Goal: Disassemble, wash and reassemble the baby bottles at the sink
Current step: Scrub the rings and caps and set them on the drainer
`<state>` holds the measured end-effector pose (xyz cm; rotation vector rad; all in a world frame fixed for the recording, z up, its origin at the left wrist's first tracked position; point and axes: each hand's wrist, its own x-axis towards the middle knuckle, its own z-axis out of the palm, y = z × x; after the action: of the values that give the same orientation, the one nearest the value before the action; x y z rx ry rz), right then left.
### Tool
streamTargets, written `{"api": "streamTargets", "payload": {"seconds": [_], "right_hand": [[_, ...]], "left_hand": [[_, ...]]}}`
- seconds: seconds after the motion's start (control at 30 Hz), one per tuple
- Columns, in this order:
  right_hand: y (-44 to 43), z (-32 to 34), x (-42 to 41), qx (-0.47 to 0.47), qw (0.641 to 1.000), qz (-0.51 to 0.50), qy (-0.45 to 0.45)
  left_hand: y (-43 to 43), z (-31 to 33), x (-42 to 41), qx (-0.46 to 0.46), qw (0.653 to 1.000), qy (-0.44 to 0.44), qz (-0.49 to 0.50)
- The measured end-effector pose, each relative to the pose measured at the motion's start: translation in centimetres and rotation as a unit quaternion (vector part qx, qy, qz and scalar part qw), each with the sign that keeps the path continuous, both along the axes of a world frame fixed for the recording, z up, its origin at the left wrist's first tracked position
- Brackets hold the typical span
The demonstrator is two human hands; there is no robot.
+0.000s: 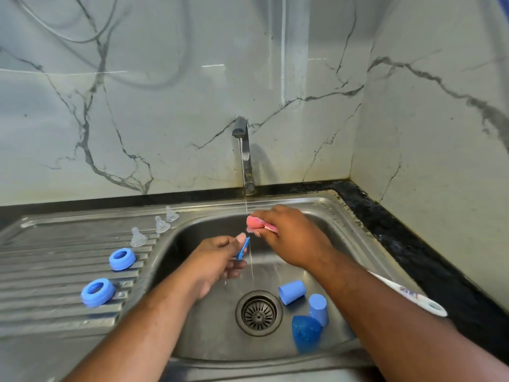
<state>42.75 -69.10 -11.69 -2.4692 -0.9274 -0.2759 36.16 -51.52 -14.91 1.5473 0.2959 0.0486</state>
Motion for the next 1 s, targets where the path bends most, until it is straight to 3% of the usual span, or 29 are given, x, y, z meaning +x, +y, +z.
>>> {"api": "streamTargets", "payload": {"seconds": [0.13,0.27,0.43,0.63,0.83,1.0], "right_hand": [[0.5,-0.3,-0.7,-0.004,0.996,0.086,0.013],[0.3,-0.6,-0.3,-0.007,0.995,0.103,0.01],[0.3,-0.6,0.0,-0.019,0.998,0.06,-0.023],[0.2,-0.8,0.4,0.006,1.0,-0.004,0.02],[0.6,0.2,-0.6,-0.011,0.997,0.015,-0.082],[0.6,0.6,-0.6,0.014,1.0,-0.004,0.0]], "left_hand": [[0.1,-0.5,-0.3,-0.01,0.999,-0.021,-0.04],[0.3,-0.1,0.5,-0.048,0.997,-0.029,-0.05],[-0.2,0.1,1.2,-0.078,0.995,-0.038,-0.044],[-0.4,0.0,1.3,-0.08,0.99,-0.047,-0.11],[-0.5,0.5,1.4,-0.093,0.989,-0.07,-0.089],[-0.4,0.4,1.1,-0.086,0.982,-0.128,-0.107]]}}
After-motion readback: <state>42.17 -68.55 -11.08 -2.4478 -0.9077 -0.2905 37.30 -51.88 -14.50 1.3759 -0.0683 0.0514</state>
